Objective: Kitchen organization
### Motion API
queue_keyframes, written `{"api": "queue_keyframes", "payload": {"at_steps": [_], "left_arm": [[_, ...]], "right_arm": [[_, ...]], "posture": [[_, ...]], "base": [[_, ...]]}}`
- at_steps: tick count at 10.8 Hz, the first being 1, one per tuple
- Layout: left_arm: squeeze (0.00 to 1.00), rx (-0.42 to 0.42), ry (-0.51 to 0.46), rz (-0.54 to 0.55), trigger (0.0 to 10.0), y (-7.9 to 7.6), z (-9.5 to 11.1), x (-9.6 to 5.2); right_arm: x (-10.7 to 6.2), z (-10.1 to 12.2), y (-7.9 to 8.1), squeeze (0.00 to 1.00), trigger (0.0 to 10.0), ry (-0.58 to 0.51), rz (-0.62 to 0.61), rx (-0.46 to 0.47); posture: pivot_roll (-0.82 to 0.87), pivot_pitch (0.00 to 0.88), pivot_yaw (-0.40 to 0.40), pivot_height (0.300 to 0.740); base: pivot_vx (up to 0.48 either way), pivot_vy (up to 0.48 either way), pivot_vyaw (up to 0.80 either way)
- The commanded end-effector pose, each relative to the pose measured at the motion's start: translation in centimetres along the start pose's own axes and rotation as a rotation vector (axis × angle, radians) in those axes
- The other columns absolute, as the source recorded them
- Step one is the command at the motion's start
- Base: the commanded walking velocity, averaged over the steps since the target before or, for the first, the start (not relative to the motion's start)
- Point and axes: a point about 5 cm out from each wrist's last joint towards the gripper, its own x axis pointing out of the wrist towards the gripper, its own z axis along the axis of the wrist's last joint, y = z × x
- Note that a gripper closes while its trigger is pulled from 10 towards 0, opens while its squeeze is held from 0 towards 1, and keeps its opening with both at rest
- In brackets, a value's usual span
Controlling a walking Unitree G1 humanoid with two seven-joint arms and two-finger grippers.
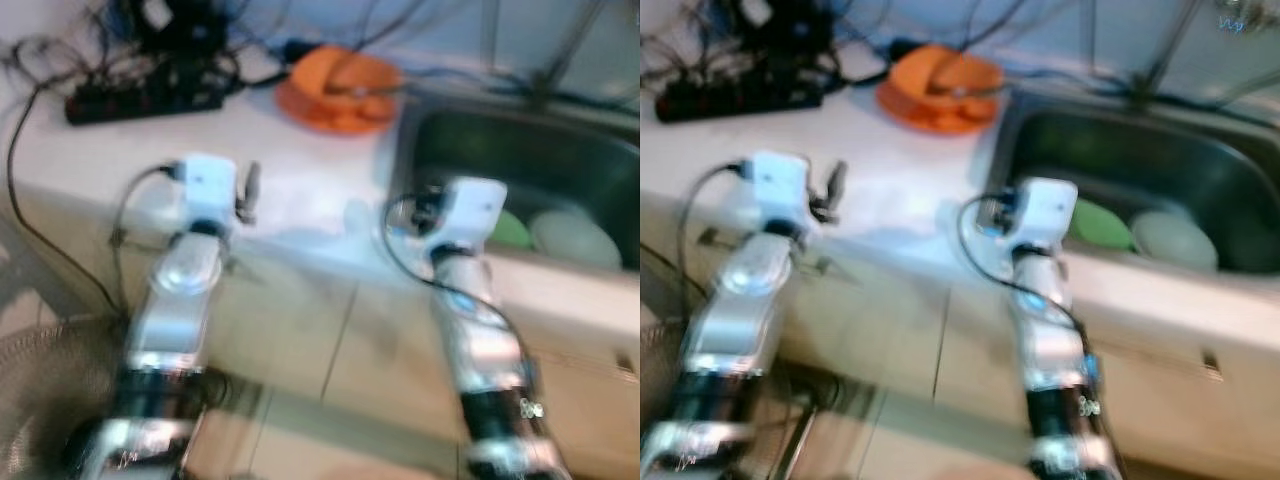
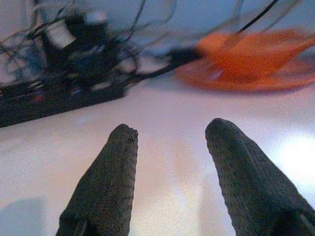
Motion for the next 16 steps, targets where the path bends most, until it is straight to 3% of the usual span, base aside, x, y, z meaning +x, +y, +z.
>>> {"api": "queue_keyframes", "payload": {"at_steps": [1, 6, 9, 16], "left_arm": [[0.00, -0.011, -0.031, -0.046, 10.0, -1.5, 0.8, 0.2], [0.00, -0.012, -0.036, -0.075, 10.0, -1.9, 1.0, 0.2], [0.00, -0.020, -0.047, -0.120, 10.0, -2.6, 1.1, -0.1], [0.00, -0.014, -0.041, -0.113, 10.0, -2.3, 1.0, -0.1]], "right_arm": [[0.0, 0.1, -1.5, 0.00, 10.0, 0.001, -0.044, -0.009], [0.0, 0.0, -1.4, 0.00, 10.0, -0.003, -0.045, -0.008], [-0.1, -0.1, -1.3, 0.00, 10.0, 0.002, -0.043, -0.006], [-0.1, -0.1, -1.1, 0.00, 10.0, 0.001, -0.040, 0.002]], "posture": [[-0.01, 0.048, -0.054, 0.740], [-0.01, 0.039, -0.050, 0.740], [-0.01, 0.036, -0.052, 0.740], [-0.01, 0.044, -0.054, 0.740]], "base": [[0.352, 0.000, 0.00], [0.347, 0.000, -0.16], [0.000, 0.000, 0.00], [0.314, 0.000, 0.00]]}}
